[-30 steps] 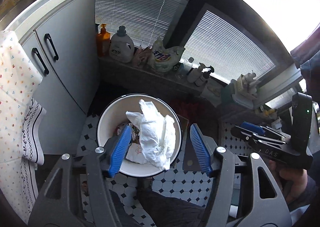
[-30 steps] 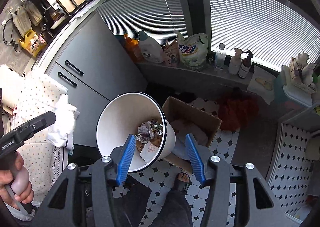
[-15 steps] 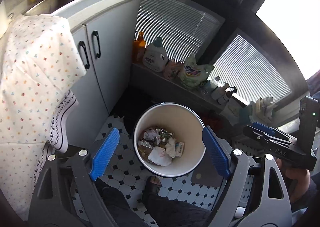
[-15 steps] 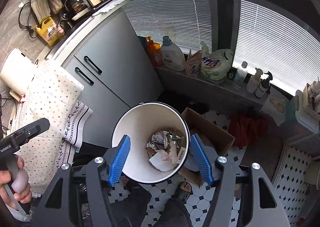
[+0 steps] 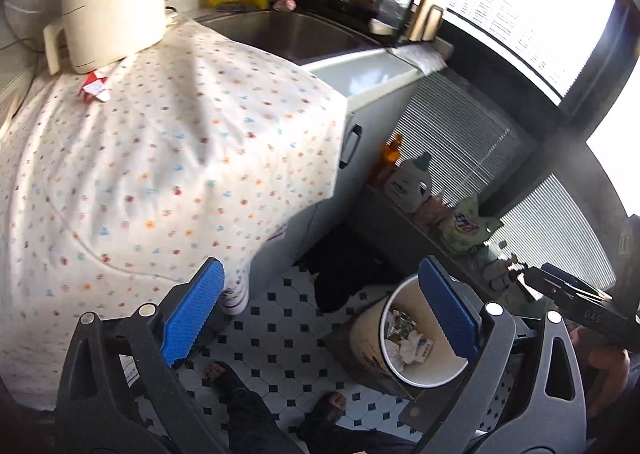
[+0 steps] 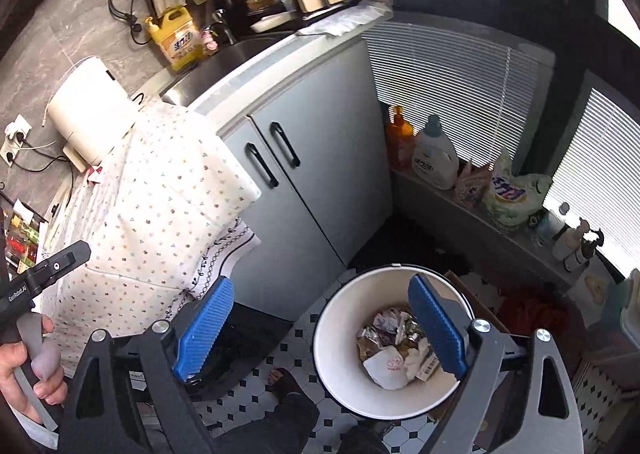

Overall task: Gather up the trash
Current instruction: 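Move both tools back up over the counter toward the foil ball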

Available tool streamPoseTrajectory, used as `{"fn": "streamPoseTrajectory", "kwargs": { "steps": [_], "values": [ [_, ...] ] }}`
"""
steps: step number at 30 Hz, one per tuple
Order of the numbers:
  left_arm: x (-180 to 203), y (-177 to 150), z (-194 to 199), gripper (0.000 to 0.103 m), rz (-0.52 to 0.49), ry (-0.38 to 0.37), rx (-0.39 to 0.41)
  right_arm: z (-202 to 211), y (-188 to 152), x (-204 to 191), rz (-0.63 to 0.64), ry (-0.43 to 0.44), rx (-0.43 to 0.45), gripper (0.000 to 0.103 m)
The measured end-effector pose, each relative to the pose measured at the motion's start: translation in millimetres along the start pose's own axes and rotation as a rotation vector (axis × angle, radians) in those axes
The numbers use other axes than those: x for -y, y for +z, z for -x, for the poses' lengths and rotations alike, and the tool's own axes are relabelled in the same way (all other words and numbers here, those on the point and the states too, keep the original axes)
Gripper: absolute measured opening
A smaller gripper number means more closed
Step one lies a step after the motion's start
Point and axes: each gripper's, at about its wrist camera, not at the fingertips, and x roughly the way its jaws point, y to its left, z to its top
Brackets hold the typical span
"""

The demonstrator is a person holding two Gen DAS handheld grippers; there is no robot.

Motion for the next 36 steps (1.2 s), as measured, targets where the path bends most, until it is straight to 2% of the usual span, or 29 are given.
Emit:
{"fn": "streamPoseTrajectory", "kwargs": {
  "steps": [3, 9, 21, 28, 36],
  "values": [
    [-37, 8, 13, 0.097, 0.056, 0.037, 0.033, -10, 17, -34, 0.038, 0.019, 0.015, 0.095],
    [-109, 20, 35, 0.097, 0.147, 0.107, 0.092, -32, 44, -107, 0.115, 0.063, 0.021, 0.095],
    [-255, 25, 67, 0.097, 0.346, 0.226, 0.184, -86, 69, -261, 0.303, 0.153, -0.005, 0.095],
    [-331, 28, 82, 0.097, 0.407, 0.309, 0.233, -119, 82, -346, 0.383, 0.190, 0.002, 0.095],
    [-416, 36, 94, 0.096, 0.476, 0.387, 0.265, -155, 97, -425, 0.398, 0.215, 0.013, 0.095]
  ]
}}
